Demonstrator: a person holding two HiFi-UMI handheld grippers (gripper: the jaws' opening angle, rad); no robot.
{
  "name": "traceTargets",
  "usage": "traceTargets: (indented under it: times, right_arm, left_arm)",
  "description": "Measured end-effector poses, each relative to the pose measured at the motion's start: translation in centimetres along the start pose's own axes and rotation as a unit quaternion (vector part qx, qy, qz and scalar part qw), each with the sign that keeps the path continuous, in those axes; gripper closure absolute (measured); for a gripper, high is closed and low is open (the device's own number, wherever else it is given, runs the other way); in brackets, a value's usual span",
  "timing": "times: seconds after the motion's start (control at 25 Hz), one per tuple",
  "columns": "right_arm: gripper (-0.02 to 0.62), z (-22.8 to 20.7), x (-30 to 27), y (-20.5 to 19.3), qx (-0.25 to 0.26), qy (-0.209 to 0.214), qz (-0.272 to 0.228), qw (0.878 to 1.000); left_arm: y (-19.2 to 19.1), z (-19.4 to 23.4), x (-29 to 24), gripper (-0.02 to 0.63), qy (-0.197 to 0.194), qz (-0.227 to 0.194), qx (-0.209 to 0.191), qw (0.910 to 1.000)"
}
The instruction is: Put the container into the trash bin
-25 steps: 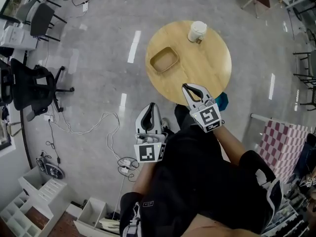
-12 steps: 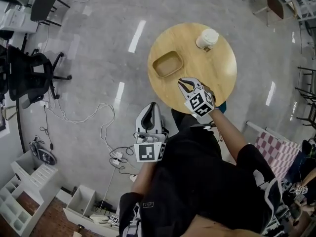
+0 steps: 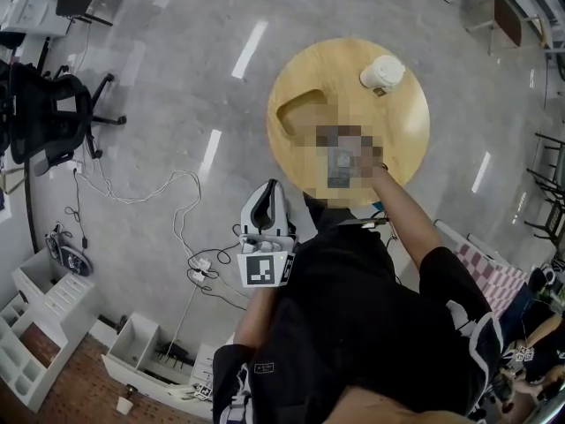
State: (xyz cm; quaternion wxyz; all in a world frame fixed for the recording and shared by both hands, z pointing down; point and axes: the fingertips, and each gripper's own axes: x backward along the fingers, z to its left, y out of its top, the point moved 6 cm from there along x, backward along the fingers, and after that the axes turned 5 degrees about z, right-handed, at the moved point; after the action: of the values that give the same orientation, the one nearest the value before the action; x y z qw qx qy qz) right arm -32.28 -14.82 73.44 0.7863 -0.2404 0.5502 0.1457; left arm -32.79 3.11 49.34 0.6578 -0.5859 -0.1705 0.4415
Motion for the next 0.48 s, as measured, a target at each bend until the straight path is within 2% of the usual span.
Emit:
traceTargets:
  times: [0.08, 0.2, 0.48]
  right_arm:
    - [0.552, 0.0, -1.4, -0.2, 0.031, 0.004, 0.015, 0.999]
    - [0.482, 0.0, -3.3, -0.9, 0.061, 0.011, 0.036, 0.997]
    - [0.482, -0.2, -6.1, -0.8, 0.091, 0.018, 0.057, 0.994]
  left_arm:
    - [0.0, 0.1, -0.1, 0.592, 0.005, 0.0, 0.001, 1.0]
    - [-0.1, 0.1, -0.2, 0.592, 0.011, 0.001, 0.004, 0.9999]
    - [-0.2, 0.9, 0.0, 0.592, 0.023, 0.006, 0.008, 0.9997]
